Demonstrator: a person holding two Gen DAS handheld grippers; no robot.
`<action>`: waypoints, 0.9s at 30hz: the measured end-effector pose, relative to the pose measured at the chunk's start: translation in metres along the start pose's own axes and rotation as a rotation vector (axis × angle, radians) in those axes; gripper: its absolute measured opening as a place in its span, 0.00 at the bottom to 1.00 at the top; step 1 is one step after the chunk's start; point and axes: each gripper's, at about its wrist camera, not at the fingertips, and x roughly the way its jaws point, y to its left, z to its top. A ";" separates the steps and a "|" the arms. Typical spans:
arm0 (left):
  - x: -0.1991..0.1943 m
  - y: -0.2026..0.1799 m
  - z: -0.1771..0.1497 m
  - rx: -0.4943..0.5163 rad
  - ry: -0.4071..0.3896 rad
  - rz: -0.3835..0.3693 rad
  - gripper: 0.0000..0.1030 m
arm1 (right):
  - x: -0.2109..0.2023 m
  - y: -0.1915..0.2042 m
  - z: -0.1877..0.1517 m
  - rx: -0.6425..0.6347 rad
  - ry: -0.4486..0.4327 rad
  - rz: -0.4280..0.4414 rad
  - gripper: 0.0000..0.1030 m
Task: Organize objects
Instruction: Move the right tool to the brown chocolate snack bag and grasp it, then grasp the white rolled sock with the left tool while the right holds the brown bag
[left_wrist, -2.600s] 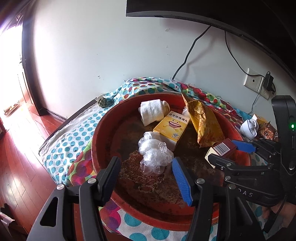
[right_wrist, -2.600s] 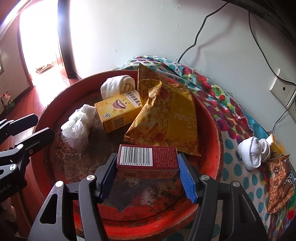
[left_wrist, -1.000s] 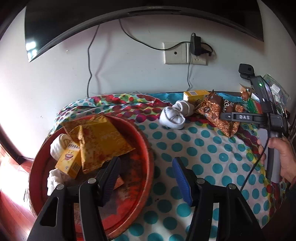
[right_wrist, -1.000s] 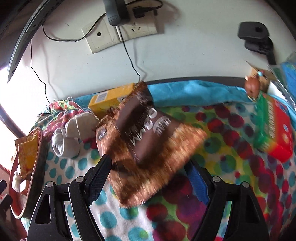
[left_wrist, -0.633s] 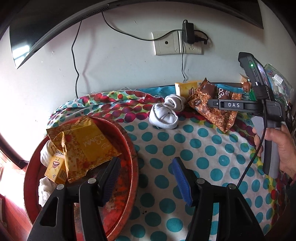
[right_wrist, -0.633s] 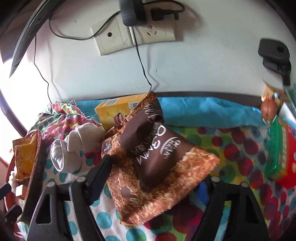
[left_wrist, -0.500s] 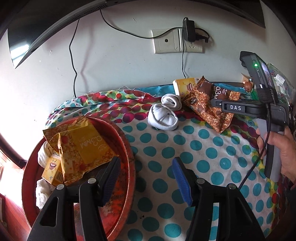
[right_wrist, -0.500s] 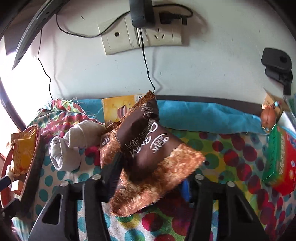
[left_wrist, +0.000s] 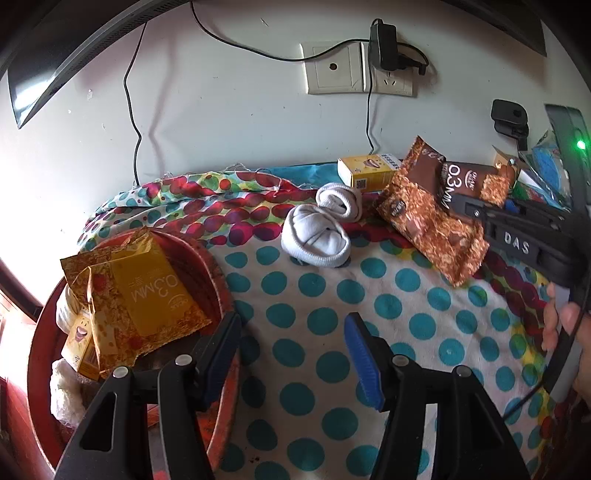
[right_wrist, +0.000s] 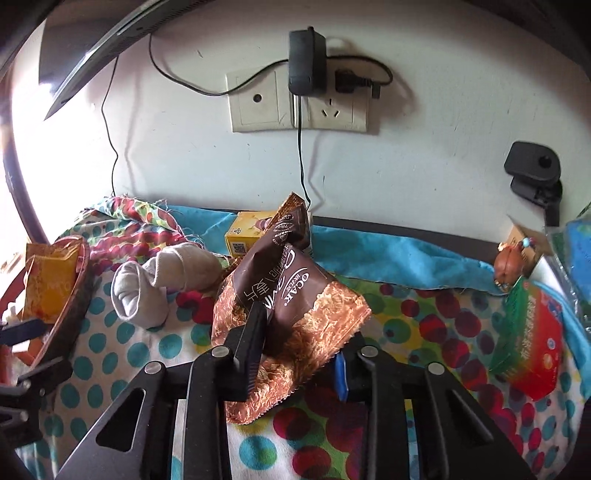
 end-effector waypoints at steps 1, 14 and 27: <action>0.001 -0.001 0.001 -0.004 -0.001 -0.002 0.58 | -0.002 0.000 -0.002 -0.005 -0.004 -0.005 0.28; 0.039 -0.005 0.036 -0.067 0.006 0.028 0.58 | -0.011 -0.004 -0.013 -0.024 -0.016 -0.034 0.28; 0.076 0.003 0.060 -0.181 0.029 0.016 0.63 | -0.009 0.000 -0.013 -0.043 -0.007 -0.060 0.28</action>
